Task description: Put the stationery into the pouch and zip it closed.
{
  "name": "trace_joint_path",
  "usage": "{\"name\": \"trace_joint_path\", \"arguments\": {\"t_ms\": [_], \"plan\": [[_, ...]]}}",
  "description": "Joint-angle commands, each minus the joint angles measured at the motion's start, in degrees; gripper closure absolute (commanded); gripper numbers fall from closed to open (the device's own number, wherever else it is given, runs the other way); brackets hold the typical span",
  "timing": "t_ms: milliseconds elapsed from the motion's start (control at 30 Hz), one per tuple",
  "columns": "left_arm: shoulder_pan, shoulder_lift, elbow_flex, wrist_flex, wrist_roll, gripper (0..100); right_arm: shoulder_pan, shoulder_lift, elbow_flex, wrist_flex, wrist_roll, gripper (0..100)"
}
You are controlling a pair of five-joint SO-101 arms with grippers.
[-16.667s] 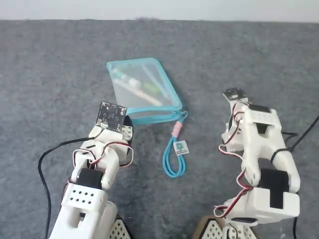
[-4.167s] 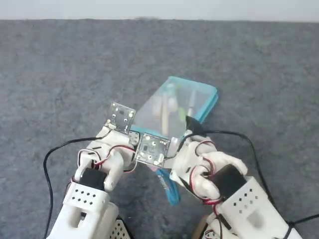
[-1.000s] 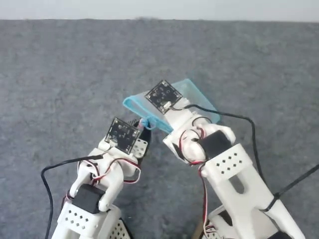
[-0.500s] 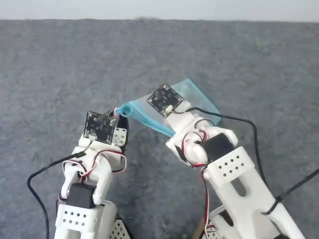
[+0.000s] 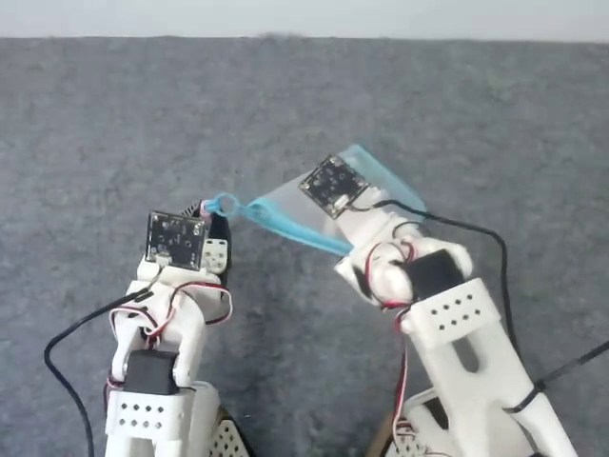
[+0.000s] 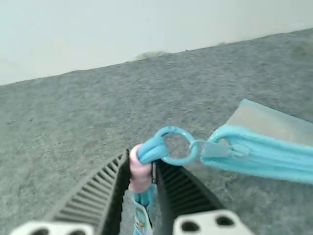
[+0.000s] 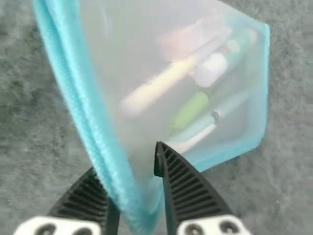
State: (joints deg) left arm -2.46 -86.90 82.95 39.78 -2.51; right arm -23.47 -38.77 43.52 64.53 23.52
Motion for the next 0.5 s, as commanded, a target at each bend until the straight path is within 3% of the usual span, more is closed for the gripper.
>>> {"name": "trace_joint_path", "arguments": {"t_ms": [0,233,467], "plan": [[-2.90,0.09,-1.10,-2.73,-0.09,99,8.22,0.57,1.05,0.04,3.43,99.2],[-2.73,0.09,-1.01,-2.73,0.00,99,15.16,0.57,0.79,-0.31,7.65,99.2],[-1.85,0.09,-0.57,-2.64,0.00,99,13.58,0.40,0.62,-0.92,6.59,99.1]]}}
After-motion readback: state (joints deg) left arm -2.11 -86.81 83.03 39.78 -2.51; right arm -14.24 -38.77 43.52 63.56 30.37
